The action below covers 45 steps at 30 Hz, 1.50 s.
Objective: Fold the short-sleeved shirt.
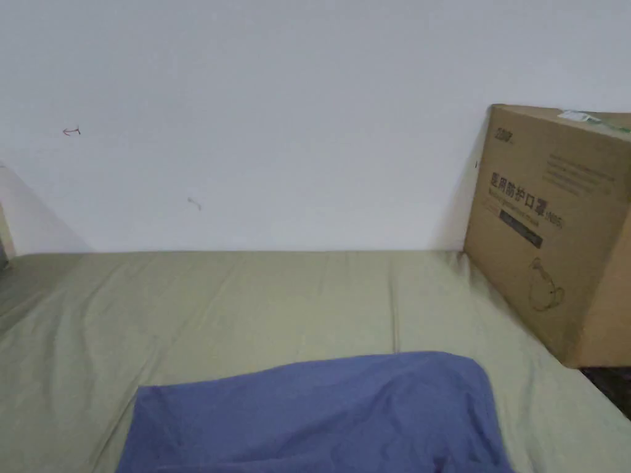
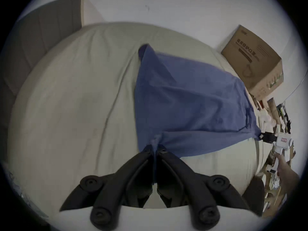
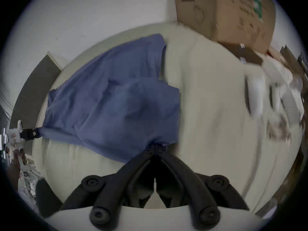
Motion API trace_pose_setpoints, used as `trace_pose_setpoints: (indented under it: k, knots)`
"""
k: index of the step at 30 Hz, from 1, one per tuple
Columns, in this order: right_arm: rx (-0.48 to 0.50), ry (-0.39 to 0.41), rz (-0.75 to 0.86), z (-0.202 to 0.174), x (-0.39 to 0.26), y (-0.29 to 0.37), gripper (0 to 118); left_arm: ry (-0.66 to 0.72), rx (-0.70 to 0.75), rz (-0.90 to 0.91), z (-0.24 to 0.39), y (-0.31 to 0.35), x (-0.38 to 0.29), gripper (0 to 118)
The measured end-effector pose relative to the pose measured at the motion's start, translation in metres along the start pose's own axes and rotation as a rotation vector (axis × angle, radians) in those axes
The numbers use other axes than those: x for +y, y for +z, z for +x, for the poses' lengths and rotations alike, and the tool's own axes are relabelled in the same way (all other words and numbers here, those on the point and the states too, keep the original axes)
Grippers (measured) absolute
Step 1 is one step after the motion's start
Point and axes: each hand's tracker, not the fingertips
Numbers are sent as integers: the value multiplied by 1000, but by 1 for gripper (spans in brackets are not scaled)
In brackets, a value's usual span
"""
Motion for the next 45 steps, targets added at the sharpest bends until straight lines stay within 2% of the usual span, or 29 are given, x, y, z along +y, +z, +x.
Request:
trace_pose_setpoints:
  k: [5,10,14,19,21,22,23,24,25,26,27,30,33,34,35,36,37,38,39,41,43,45]
  knots:
    - [43,-19,9,7,-80,68,0,-3,-10,6,-10,45,-75,1]
    - [17,64,-27,6,-119,95,0,-33,-34,8,-7,76,-115,1]
    - [9,87,-61,3,-128,96,0,-58,-49,-65,-9,78,-129,1]
    - [-5,118,-67,-6,-122,104,0,-56,-44,-23,1,94,-131,1]
    - [-10,125,-52,-6,-119,107,2,-49,-47,-20,2,95,-130,7]
    - [-4,122,-52,-7,-117,109,18,-54,-43,-10,4,96,-131,19]
    - [-6,121,-51,-8,-116,111,59,-96,-9,18,5,99,-131,48]
    - [-7,119,-46,-8,-117,112,94,-119,-7,34,6,104,-133,85]
    - [3,108,-32,-7,-118,115,113,-134,1,42,8,105,-135,111]
    - [17,95,-5,-8,-118,120,118,-122,-6,36,10,109,-138,118]
    - [31,77,49,-11,-117,128,118,-110,-34,62,12,116,-139,118]
    - [63,23,125,-20,-113,148,118,-98,-78,123,28,142,-139,118]
    - [100,24,237,-38,-105,167,118,-126,-70,232,34,156,-132,117]
    - [105,23,264,-48,-101,173,117,-132,-54,273,42,163,-130,116]
    - [112,21,295,-56,-99,178,113,-128,-56,302,49,169,-130,105]
    - [112,22,343,-65,-98,183,103,-127,-55,341,51,172,-127,84]
    - [117,23,396,-78,-97,194,80,-120,-61,380,56,177,-126,47]
    - [135,11,441,-85,-97,198,27,-110,-63,403,60,180,-125,0]
    - [160,12,472,-91,-95,202,0,-98,-60,406,64,182,-123,0]
    - [167,-3,474,-102,-90,203,0,-97,-25,405,62,179,-113,0]
    - [204,13,452,-105,-84,202,0,-60,3,258,60,169,-106,0]
    - [186,32,443,-106,-82,199,0,-35,33,140,55,156,-99,0]
